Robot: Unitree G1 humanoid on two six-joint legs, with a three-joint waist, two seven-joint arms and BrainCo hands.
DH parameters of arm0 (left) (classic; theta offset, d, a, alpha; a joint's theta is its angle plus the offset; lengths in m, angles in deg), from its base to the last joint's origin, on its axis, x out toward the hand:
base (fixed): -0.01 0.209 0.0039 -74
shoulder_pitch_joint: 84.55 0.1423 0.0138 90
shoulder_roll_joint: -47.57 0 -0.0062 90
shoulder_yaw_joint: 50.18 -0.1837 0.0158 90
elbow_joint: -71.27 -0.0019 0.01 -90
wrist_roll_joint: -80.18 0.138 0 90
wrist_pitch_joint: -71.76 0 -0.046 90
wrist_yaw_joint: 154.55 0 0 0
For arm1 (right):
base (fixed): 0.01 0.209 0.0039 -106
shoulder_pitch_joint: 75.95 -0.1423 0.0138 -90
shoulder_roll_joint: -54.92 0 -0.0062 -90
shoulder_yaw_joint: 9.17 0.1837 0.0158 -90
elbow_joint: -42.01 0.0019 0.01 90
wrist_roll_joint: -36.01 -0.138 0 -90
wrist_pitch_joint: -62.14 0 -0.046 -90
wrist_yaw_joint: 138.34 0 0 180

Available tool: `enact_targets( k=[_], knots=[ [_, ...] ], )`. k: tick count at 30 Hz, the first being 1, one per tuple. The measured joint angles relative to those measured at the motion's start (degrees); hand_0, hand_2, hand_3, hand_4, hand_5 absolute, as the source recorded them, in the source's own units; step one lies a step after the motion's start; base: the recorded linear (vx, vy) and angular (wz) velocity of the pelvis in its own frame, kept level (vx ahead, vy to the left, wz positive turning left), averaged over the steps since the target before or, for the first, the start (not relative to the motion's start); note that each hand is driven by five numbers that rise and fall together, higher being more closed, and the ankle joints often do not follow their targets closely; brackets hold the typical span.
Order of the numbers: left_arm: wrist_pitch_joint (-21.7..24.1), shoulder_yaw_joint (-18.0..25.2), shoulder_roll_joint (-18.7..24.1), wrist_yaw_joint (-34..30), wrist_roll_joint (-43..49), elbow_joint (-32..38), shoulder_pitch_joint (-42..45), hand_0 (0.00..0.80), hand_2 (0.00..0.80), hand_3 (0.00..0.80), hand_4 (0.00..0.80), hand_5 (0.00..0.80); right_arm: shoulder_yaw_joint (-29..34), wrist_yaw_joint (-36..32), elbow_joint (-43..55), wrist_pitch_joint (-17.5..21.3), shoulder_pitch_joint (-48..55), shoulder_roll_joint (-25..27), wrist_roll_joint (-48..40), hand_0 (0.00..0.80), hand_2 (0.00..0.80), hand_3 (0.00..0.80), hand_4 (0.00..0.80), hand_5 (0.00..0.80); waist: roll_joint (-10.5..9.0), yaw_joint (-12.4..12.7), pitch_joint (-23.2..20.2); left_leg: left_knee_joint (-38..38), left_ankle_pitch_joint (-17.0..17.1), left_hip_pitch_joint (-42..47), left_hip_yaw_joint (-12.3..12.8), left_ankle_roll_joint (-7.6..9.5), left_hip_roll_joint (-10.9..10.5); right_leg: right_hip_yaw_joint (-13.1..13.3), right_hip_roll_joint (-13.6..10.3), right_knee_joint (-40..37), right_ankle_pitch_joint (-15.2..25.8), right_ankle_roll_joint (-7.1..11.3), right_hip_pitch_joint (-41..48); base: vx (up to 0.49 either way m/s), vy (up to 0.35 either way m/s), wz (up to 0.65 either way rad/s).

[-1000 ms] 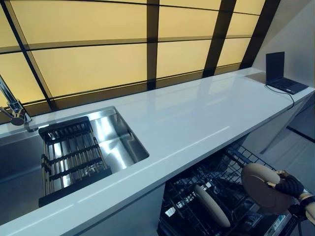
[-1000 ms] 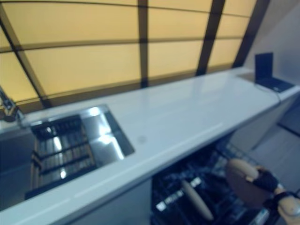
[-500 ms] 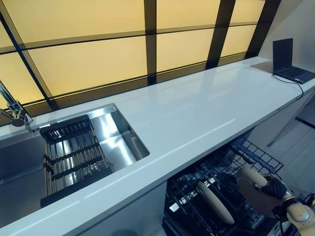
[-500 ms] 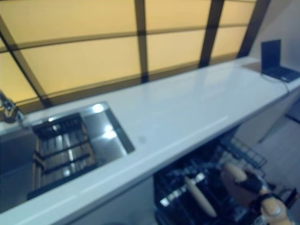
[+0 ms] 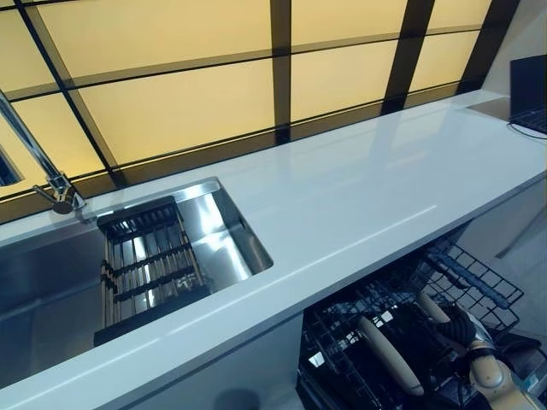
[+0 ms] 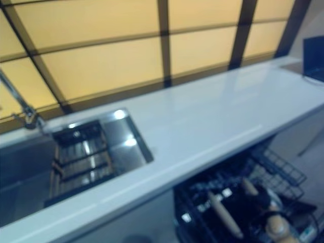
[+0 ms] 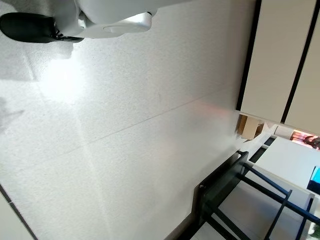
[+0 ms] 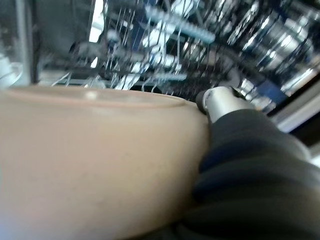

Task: Take plates into dishwasher

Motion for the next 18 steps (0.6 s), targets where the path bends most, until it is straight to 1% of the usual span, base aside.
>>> enact_targets(
  k=[5, 10, 13, 18],
  knots=[
    [0.0, -1.5, -0.2, 0.1, -1.1, 0.3, 0.0, 0.000, 0.000, 0.000, 0.000, 0.000, -1.8, 1.0, -1.6, 0.0, -1.5, -1.8, 0.0, 0.800, 0.800, 0.800, 0.800, 0.800, 0.46, 0.7, -0.2, 0.0, 0.0, -0.1, -0.4, 0.02, -0.1, -0.4, -0.1, 0.0, -0.2, 0.14, 0.1, -0.006, 0.015, 0.03],
    [-0.1, -1.5, -0.3, 0.4, -1.6, 0.3, -0.1, 0.000, 0.000, 0.000, 0.000, 0.000, -1.7, 1.3, -1.9, 0.0, -1.5, -1.9, 0.6, 0.800, 0.800, 0.800, 0.800, 0.800, 0.48, 0.9, -0.2, 0.0, 0.1, -0.1, -1.0, -0.01, 0.0, -0.6, 0.0, 0.0, -0.1, -0.03, 0.2, 0.001, 0.002, 0.01],
    [-0.1, -1.5, -0.2, 0.4, -1.6, 0.3, -0.2, 0.000, 0.000, 0.000, 0.000, 0.000, -1.7, 1.1, -2.1, 0.0, -1.5, -1.5, 1.0, 0.800, 0.800, 0.800, 0.800, 0.800, 0.47, 0.9, -0.2, 0.0, 0.1, -0.1, -1.0, -0.03, 0.0, -0.6, 0.0, 0.0, -0.1, -0.05, 0.2, 0.000, 0.000, 0.00],
    [-0.2, -1.4, -0.2, 0.4, -1.6, 0.3, -0.2, 0.000, 0.000, 0.000, 0.000, 0.000, -1.7, -0.4, -2.7, -0.1, -1.5, 0.7, 0.9, 0.800, 0.800, 0.800, 0.800, 0.800, 0.36, 1.3, -0.3, 0.0, 0.1, -0.3, -1.0, -0.03, 0.0, -0.6, 0.0, 0.0, -0.1, -0.01, 0.1, 0.000, 0.000, 0.00]
  ],
)
